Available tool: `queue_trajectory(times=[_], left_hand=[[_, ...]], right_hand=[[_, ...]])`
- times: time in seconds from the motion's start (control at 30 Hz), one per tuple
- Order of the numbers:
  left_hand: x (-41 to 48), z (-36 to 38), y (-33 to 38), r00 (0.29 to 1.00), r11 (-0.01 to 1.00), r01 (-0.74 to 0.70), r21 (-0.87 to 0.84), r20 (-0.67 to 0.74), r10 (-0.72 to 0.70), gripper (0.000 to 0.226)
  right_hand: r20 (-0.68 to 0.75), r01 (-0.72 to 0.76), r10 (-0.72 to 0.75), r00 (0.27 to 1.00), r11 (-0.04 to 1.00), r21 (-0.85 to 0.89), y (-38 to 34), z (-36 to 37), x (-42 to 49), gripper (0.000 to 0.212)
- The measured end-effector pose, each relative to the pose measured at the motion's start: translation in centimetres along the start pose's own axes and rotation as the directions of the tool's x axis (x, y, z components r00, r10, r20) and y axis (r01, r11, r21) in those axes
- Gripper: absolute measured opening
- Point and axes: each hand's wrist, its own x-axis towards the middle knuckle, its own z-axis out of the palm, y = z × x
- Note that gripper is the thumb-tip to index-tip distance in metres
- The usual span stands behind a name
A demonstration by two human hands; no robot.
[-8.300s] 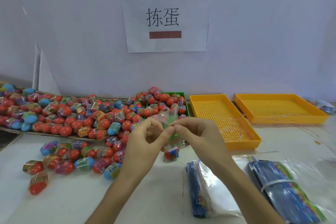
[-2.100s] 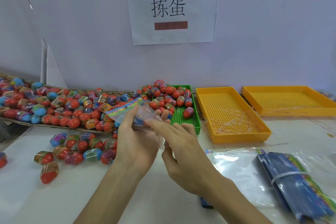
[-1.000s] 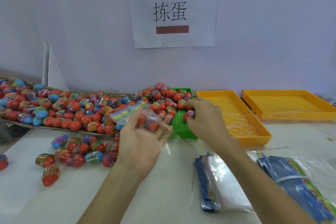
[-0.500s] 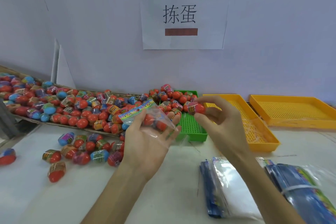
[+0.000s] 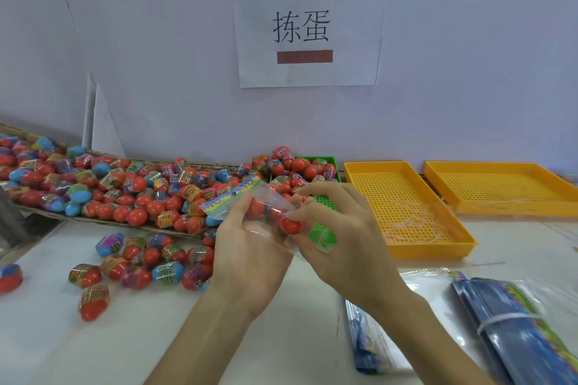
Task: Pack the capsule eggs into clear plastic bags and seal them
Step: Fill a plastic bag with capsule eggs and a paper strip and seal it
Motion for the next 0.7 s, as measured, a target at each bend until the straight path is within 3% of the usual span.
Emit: queue_trajectory(times=[0.3,0.37,0.47,0.6,0.7], left_hand=[[-0.3,0.5,-0.4,0.998,0.999,0.045,0.004,-0.035,-0.045,0.040],[-0.5,0.7,-0.2,0.996,0.998,0.066,0.016,-0.054,-0.065,0.036],[-0.5,0.6,0.0,0.990,0.995,0.092,-0.047,-0.105,-0.097,0.051],[-0.5,0.6,-0.1,0.990,0.992,0.103,-0.072,-0.091,-0.109,0.054],[-0.5,0.5,-0.1,0.992,0.993,0.108,-0.039,-0.062,-0.110,0.045]], right_hand=[[-0.008,-0.026,0.026,1.000,1.000,-0.002,0.2,1.1,-0.7,0.029],[-0.047,-0.018,0.017,0.999,1.000,-0.010,0.4,1.1,-0.7,0.026],[-0.121,0.007,-0.013,0.993,0.999,-0.050,0.5,1.3,-0.9,0.023],[-0.221,-0.023,0.011,0.975,0.999,-0.049,0.2,1.1,-0.8,0.006],[-0.228,-0.068,0.049,0.973,0.995,-0.078,0.3,1.0,-0.8,0.012]])
